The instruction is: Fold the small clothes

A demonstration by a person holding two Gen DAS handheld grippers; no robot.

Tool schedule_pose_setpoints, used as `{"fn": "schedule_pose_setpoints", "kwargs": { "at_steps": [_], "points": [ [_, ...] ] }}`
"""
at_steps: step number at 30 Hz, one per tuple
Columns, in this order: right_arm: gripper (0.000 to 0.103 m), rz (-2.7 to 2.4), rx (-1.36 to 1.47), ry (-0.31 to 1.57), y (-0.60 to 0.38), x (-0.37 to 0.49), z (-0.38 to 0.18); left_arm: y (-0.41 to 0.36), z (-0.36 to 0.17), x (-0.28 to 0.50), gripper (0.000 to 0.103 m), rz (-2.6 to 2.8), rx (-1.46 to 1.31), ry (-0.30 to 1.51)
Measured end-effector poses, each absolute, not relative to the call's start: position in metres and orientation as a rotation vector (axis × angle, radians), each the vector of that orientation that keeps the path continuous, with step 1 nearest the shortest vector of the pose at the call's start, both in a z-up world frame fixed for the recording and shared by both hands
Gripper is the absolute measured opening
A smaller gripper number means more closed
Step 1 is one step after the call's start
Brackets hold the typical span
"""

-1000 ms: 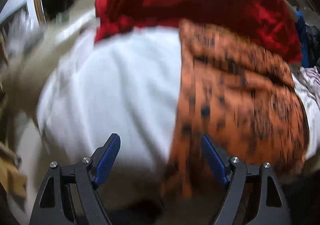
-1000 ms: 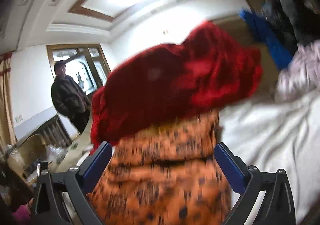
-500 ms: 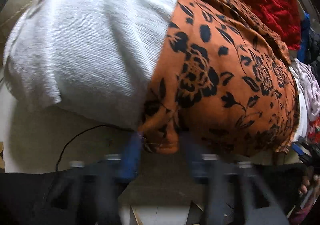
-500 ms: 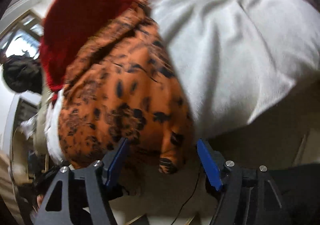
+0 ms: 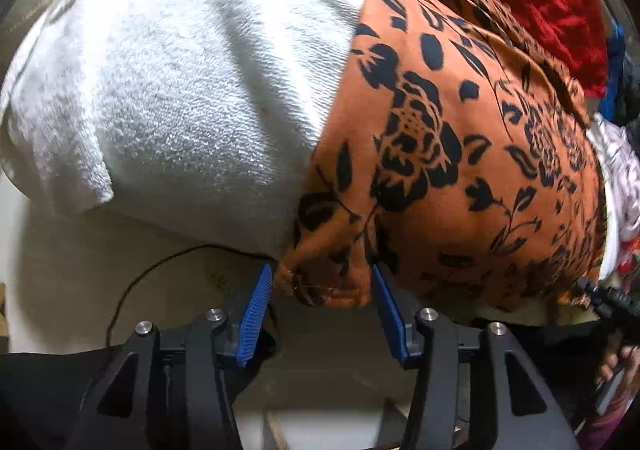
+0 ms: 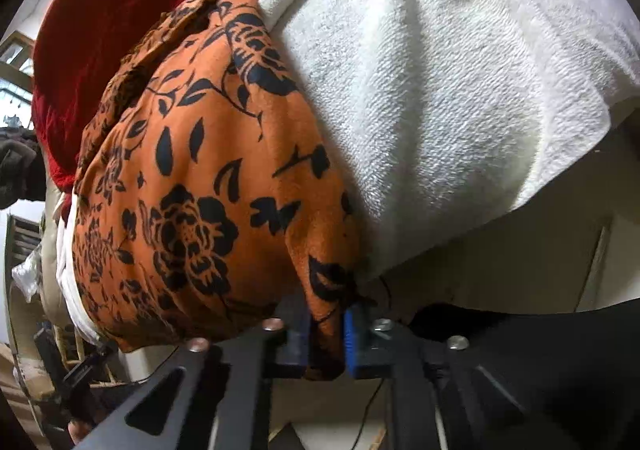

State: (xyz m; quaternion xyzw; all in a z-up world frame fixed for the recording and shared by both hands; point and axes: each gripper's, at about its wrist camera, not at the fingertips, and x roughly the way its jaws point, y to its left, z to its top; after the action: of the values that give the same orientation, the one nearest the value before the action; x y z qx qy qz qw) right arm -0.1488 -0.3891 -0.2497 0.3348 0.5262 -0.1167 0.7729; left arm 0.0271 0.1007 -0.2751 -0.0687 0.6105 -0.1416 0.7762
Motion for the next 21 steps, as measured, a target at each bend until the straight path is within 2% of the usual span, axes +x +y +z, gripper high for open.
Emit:
{"fn": "schedule_pose_setpoints", "kwargs": {
  "at_steps": [1, 2, 9, 12, 13, 14, 19, 21],
  "points": [
    [0.009, -0.244, 0.729, 1.136, -0.389, -0.149, -0.246, 0.103, -0.277, 0.029, 0.037, -0.291, -0.141, 1.323],
    [0.008, -0.234, 0.73, 1.134, -0.39, -0.152, -0.241, 0.103, -0.279, 0.031, 0.031, -0.281, -0.13, 1.325],
    [0.008, -0.072, 0.795, 1.063, -0.391, -0.166, -0.196, 0.094, -0.283, 0.035, 0.03, -0.281, -0.103, 1.318],
    [0.008, -0.004, 0.836, 1.018, -0.397, -0.171, -0.176, 0.093, -0.284, 0.038, 0.044, -0.243, -0.107, 1.319],
    [0.008, 0.012, 0.843, 1.003, -0.398, -0.173, -0.17, 0.094, -0.279, 0.04, 0.054, -0.216, -0.107, 1.306],
    [0.008, 0.031, 0.853, 0.984, -0.398, -0.175, -0.163, 0.102, -0.27, 0.037, 0.06, -0.199, -0.108, 1.286],
    [0.008, 0.116, 0.888, 0.848, -0.393, -0.172, -0.127, 0.109, -0.261, 0.035, 0.076, -0.187, -0.146, 1.222],
    [0.008, 0.129, 0.887, 0.815, -0.394, -0.166, -0.123, 0.104, -0.271, 0.039, 0.076, -0.187, -0.139, 1.254]
  ]
}}
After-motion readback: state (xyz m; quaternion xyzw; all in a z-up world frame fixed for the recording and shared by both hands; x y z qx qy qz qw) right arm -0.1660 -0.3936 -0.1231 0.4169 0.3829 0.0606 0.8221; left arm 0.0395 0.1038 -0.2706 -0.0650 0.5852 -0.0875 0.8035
